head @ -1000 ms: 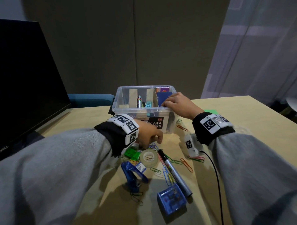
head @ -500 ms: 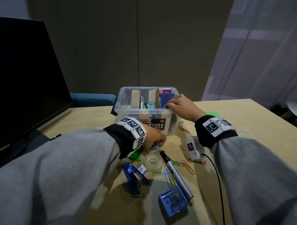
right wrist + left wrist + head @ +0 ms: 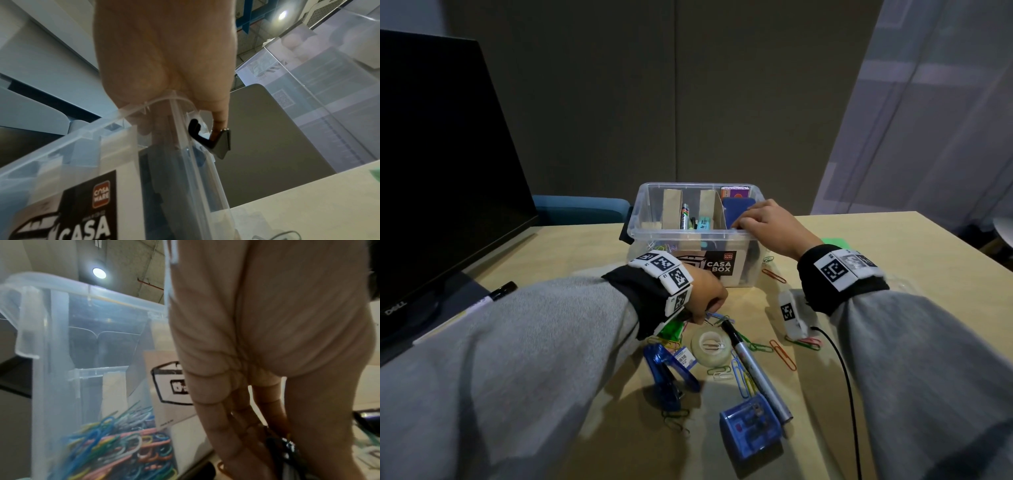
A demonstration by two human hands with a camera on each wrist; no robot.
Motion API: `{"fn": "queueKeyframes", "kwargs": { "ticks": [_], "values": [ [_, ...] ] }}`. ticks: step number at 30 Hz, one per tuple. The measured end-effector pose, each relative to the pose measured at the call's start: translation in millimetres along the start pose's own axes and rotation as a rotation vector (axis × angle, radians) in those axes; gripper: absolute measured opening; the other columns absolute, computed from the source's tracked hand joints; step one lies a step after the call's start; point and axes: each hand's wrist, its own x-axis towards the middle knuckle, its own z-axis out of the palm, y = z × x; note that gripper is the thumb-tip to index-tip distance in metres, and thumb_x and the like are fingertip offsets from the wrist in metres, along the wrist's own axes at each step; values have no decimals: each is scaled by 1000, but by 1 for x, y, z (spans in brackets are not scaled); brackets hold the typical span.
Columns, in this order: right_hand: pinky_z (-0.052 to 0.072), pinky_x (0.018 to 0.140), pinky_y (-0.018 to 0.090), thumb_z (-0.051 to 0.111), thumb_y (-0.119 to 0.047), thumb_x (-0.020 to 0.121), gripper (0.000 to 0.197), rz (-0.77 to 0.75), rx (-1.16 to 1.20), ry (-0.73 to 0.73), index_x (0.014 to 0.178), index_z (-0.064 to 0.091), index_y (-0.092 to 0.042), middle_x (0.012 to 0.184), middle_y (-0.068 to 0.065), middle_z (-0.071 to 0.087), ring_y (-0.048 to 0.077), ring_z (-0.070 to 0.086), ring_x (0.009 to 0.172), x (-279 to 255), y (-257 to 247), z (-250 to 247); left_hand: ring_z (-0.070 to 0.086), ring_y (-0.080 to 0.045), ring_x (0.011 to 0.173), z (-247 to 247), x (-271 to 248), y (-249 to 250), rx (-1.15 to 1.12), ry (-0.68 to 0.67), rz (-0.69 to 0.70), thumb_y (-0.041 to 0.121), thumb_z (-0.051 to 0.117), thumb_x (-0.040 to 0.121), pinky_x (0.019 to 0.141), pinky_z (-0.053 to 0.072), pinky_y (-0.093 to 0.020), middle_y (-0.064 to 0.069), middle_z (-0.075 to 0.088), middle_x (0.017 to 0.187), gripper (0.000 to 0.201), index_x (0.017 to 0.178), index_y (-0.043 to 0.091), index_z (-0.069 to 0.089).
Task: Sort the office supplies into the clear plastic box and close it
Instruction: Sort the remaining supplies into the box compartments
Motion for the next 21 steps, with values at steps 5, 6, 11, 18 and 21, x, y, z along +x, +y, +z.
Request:
{"fn": "queueKeyframes", "kwargs": {
  "ticks": [5, 6, 11, 18, 21],
  "values": [
    [29, 93, 29, 38, -26, 102, 33, -5, -7, 6, 116, 68, -20, 128, 2, 57, 13, 34, 123, 1, 2, 1, 50, -18, 90, 3, -4, -4, -29, 48, 45, 12, 69, 85, 58, 32, -19, -1, 55, 94, 17, 88, 16, 53],
    [29, 93, 29, 38, -26, 102, 33, -6, -6, 6, 116, 68, -20, 128, 2, 57, 12, 34, 122, 1, 2, 1, 49, -17, 89, 4, -5, -3, -39, 58, 47, 12, 69, 85, 58, 31, -19, 3, 51, 87, 17, 87, 16, 53],
    [29, 91, 28, 39, -25, 102, 33, -8, -6, 13, 115, 68, -18, 127, 2, 57, 8, 33, 117, 0, 1, 0, 50, -13, 81, 2, -12, -3, -111, 132, 63, 9, 68, 85, 62, 38, -20, 5, 54, 84, 15, 84, 17, 55],
    [29, 93, 29, 39, -26, 102, 33, -6, -9, 7, 114, 69, -19, 128, 1, 57, 13, 35, 123, 0, 1, 0, 54, -7, 77, -17, -37, -10, -260, 378, 119, 14, 69, 86, 71, 46, -22, 8, 58, 84, 9, 88, 16, 60],
    [29, 94, 30, 40, -26, 102, 32, -4, -9, 1, 114, 69, -19, 129, 2, 57, 14, 34, 125, 0, 1, 0, 53, -1, 80, -27, -52, -13, -351, 485, 132, 17, 68, 87, 69, 40, -14, 12, 56, 87, 11, 88, 20, 58]
  ]
}}
